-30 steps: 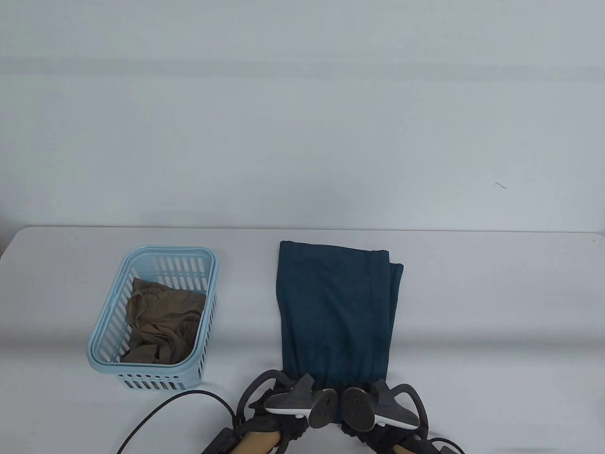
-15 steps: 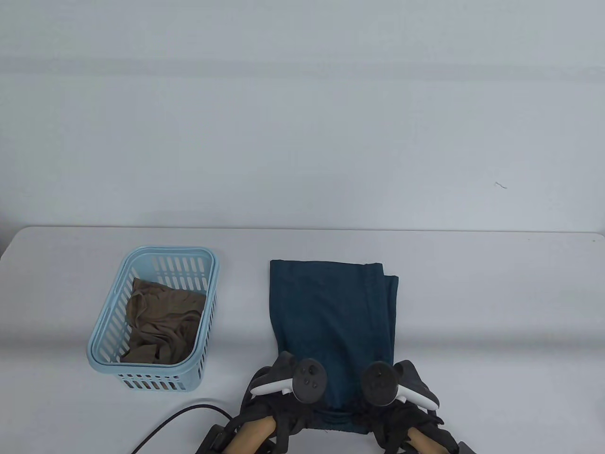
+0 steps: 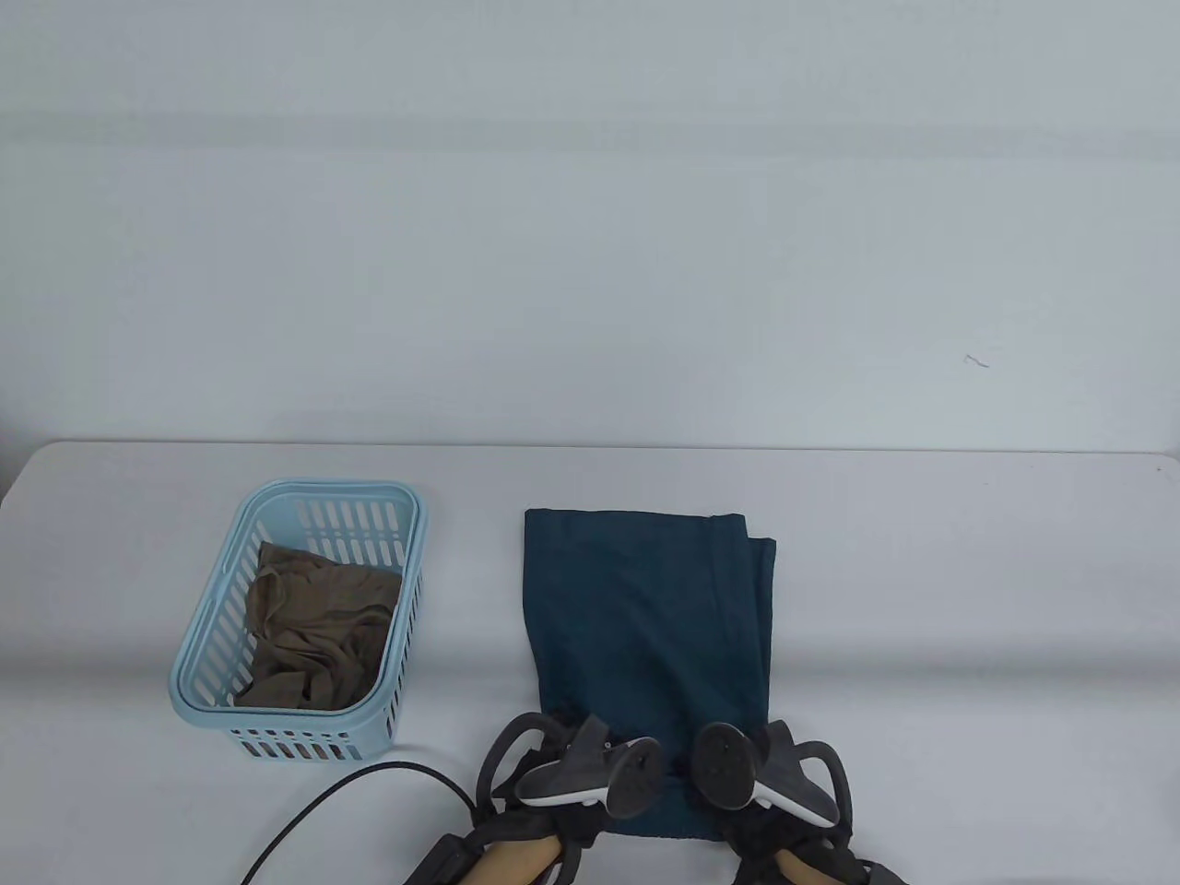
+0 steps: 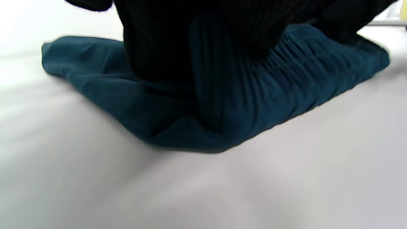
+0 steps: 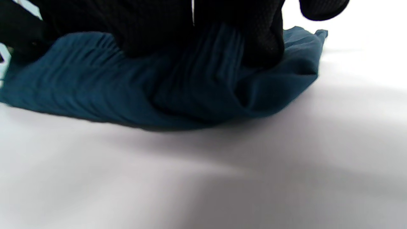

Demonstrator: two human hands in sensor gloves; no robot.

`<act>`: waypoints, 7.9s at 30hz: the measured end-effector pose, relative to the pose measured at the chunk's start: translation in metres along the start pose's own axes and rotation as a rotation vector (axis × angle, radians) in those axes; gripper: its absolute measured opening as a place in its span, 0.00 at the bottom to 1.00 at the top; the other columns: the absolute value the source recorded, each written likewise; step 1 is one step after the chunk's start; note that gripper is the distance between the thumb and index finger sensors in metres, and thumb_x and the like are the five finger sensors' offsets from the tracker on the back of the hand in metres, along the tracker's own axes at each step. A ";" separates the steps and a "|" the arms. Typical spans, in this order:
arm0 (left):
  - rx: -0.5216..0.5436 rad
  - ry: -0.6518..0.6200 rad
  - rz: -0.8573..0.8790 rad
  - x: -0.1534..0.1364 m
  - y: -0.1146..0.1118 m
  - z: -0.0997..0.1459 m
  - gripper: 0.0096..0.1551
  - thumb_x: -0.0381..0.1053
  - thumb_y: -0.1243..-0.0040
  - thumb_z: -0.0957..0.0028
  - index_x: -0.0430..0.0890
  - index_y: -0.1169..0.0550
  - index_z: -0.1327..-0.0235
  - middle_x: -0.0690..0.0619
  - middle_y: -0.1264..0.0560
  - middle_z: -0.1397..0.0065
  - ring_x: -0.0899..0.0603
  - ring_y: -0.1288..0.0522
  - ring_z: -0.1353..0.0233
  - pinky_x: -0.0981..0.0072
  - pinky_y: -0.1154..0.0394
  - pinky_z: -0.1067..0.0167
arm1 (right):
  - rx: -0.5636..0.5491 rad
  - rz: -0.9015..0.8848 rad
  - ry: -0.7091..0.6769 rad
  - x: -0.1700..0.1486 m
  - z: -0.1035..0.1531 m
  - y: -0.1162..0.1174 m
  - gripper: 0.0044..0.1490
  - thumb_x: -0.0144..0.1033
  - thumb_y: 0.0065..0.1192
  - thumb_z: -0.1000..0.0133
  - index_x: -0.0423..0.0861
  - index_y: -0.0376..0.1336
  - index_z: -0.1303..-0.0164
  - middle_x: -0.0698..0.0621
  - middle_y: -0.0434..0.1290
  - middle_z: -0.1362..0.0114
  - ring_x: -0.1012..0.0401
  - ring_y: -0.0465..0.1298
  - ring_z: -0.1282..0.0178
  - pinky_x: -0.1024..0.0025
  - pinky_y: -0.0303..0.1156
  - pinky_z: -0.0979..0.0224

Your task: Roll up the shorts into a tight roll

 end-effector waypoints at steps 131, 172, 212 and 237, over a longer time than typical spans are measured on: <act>-0.036 -0.042 0.072 -0.009 -0.010 0.001 0.40 0.54 0.41 0.51 0.38 0.30 0.27 0.35 0.28 0.25 0.34 0.24 0.29 0.28 0.41 0.31 | -0.008 0.085 -0.073 -0.007 0.011 0.005 0.40 0.45 0.54 0.47 0.44 0.57 0.25 0.42 0.59 0.21 0.43 0.56 0.21 0.28 0.38 0.25; -0.071 -0.054 0.014 -0.004 -0.017 0.004 0.45 0.54 0.41 0.51 0.37 0.39 0.23 0.32 0.40 0.20 0.28 0.36 0.24 0.23 0.50 0.31 | 0.149 0.039 -0.015 -0.023 0.012 0.010 0.51 0.52 0.56 0.48 0.43 0.43 0.21 0.41 0.46 0.18 0.41 0.44 0.20 0.28 0.31 0.26; 0.068 -0.091 0.121 -0.020 0.015 0.017 0.31 0.54 0.43 0.50 0.45 0.25 0.33 0.36 0.33 0.21 0.31 0.30 0.25 0.22 0.48 0.32 | -0.072 -0.146 -0.001 -0.036 0.019 -0.027 0.40 0.47 0.53 0.45 0.45 0.50 0.23 0.42 0.53 0.20 0.42 0.49 0.20 0.28 0.35 0.25; -0.029 -0.022 0.172 -0.026 -0.008 0.003 0.38 0.48 0.40 0.52 0.39 0.32 0.26 0.38 0.26 0.26 0.36 0.23 0.28 0.27 0.40 0.32 | 0.094 -0.088 -0.002 -0.040 0.005 -0.004 0.39 0.44 0.57 0.48 0.47 0.57 0.26 0.46 0.61 0.21 0.45 0.59 0.22 0.28 0.40 0.25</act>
Point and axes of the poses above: the tracker on the back of each hand, its own x axis roughly to the thumb side, its own z axis roughly from the fingertips to the wrist, y = z × x, the point moved 4 cm from there along -z, roughly from the wrist to the fingertips
